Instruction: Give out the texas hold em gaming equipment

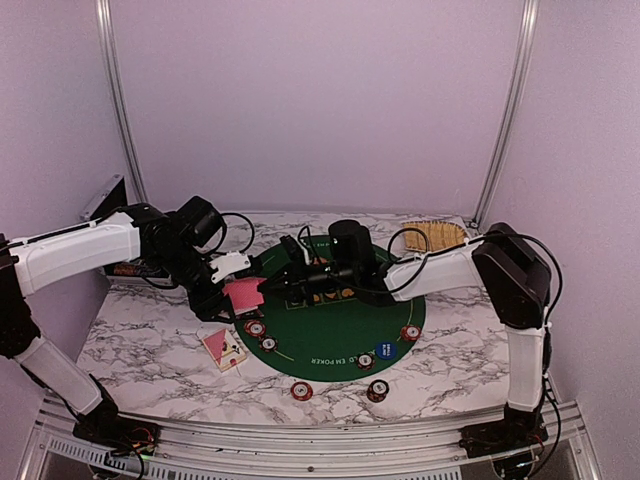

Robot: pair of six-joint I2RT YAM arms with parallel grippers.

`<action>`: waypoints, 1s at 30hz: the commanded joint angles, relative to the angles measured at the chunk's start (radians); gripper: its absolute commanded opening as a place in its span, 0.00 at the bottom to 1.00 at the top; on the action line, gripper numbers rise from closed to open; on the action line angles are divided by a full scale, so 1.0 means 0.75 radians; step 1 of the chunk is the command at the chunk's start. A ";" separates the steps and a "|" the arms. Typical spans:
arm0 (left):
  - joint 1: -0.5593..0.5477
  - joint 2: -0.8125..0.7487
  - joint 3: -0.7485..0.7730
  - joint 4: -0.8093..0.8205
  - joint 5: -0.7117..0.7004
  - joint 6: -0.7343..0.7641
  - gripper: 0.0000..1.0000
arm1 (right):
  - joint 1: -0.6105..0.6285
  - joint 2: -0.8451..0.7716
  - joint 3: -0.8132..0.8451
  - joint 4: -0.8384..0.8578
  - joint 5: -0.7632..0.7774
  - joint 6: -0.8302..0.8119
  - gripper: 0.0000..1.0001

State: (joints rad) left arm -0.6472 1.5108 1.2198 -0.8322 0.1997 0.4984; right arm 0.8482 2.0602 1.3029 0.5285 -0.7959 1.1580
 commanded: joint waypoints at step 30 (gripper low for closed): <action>0.026 -0.021 -0.026 0.017 -0.010 0.011 0.00 | -0.488 -0.174 -0.175 -0.064 -0.047 -0.081 0.00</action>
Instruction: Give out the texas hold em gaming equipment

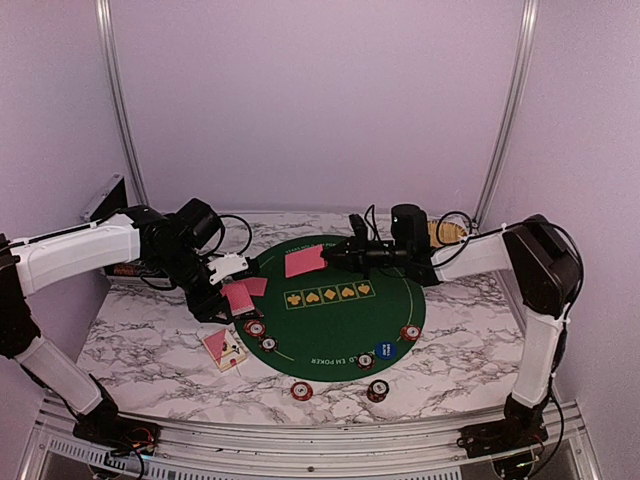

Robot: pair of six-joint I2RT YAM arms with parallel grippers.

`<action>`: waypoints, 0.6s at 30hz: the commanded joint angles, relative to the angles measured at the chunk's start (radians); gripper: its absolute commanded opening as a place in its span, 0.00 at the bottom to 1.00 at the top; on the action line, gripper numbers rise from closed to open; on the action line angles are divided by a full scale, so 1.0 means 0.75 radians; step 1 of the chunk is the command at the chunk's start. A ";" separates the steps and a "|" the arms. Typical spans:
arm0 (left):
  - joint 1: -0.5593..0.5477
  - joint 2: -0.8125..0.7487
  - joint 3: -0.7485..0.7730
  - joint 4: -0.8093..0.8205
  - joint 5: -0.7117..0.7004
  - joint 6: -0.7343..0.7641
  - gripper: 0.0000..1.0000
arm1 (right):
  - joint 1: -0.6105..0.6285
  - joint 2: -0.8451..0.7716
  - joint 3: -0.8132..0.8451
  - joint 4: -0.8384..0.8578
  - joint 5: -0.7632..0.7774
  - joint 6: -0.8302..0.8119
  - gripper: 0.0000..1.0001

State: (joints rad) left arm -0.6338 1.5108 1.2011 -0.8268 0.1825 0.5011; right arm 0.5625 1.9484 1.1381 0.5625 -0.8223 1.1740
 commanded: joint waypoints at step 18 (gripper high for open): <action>0.009 -0.009 0.030 0.005 0.046 -0.009 0.00 | -0.328 0.317 0.487 -0.542 0.084 -0.375 0.00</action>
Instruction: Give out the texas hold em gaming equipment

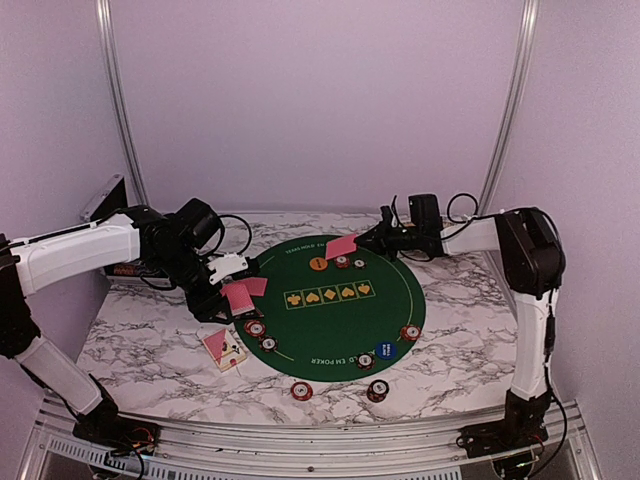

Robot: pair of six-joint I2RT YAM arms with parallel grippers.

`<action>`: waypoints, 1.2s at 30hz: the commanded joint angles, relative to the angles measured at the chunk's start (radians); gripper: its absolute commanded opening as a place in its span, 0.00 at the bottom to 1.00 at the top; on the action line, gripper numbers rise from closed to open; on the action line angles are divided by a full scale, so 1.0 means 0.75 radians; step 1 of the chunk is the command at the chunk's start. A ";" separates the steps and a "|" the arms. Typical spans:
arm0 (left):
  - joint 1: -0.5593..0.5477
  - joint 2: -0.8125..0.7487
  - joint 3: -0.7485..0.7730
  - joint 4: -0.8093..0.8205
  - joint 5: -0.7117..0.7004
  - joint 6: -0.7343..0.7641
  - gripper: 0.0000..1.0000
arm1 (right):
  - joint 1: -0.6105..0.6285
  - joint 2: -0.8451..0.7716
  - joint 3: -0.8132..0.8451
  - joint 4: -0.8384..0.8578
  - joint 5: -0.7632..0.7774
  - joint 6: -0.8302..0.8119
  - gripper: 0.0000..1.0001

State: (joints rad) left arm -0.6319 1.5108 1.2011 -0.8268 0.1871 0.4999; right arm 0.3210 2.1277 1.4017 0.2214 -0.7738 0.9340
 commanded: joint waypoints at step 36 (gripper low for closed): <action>0.006 0.044 0.078 0.004 0.067 -0.029 0.00 | 0.022 0.181 0.428 -0.404 0.291 -0.350 0.41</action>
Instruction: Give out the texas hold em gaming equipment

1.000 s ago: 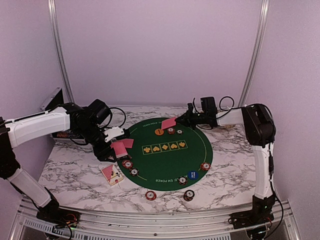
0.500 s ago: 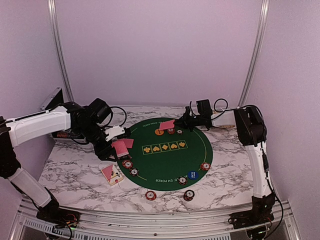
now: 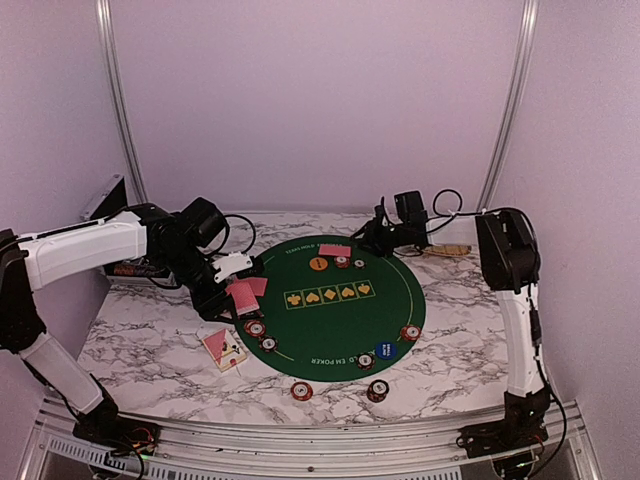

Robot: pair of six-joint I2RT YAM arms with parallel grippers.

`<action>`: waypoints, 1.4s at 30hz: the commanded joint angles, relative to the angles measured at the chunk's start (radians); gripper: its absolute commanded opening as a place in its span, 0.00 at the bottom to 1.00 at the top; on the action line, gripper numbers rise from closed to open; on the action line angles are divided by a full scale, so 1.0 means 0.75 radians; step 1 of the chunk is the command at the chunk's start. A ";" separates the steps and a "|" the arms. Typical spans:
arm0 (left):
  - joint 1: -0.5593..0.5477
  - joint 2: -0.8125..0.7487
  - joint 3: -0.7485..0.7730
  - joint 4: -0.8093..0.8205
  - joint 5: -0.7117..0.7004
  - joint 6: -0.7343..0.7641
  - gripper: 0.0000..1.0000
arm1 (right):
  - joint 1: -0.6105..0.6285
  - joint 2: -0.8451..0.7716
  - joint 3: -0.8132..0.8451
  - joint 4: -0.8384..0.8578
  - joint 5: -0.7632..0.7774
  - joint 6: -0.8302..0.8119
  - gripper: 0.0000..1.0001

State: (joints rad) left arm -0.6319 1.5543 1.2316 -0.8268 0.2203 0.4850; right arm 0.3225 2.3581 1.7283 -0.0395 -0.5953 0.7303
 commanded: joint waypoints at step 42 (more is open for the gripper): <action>0.006 -0.034 0.075 0.006 0.043 0.001 0.00 | 0.723 -0.479 -0.623 0.610 -0.133 0.378 0.99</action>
State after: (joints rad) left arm -0.6319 1.5536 1.2572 -0.8268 0.2279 0.4824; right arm 0.8501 1.9713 1.2263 0.3382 -0.6647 0.9634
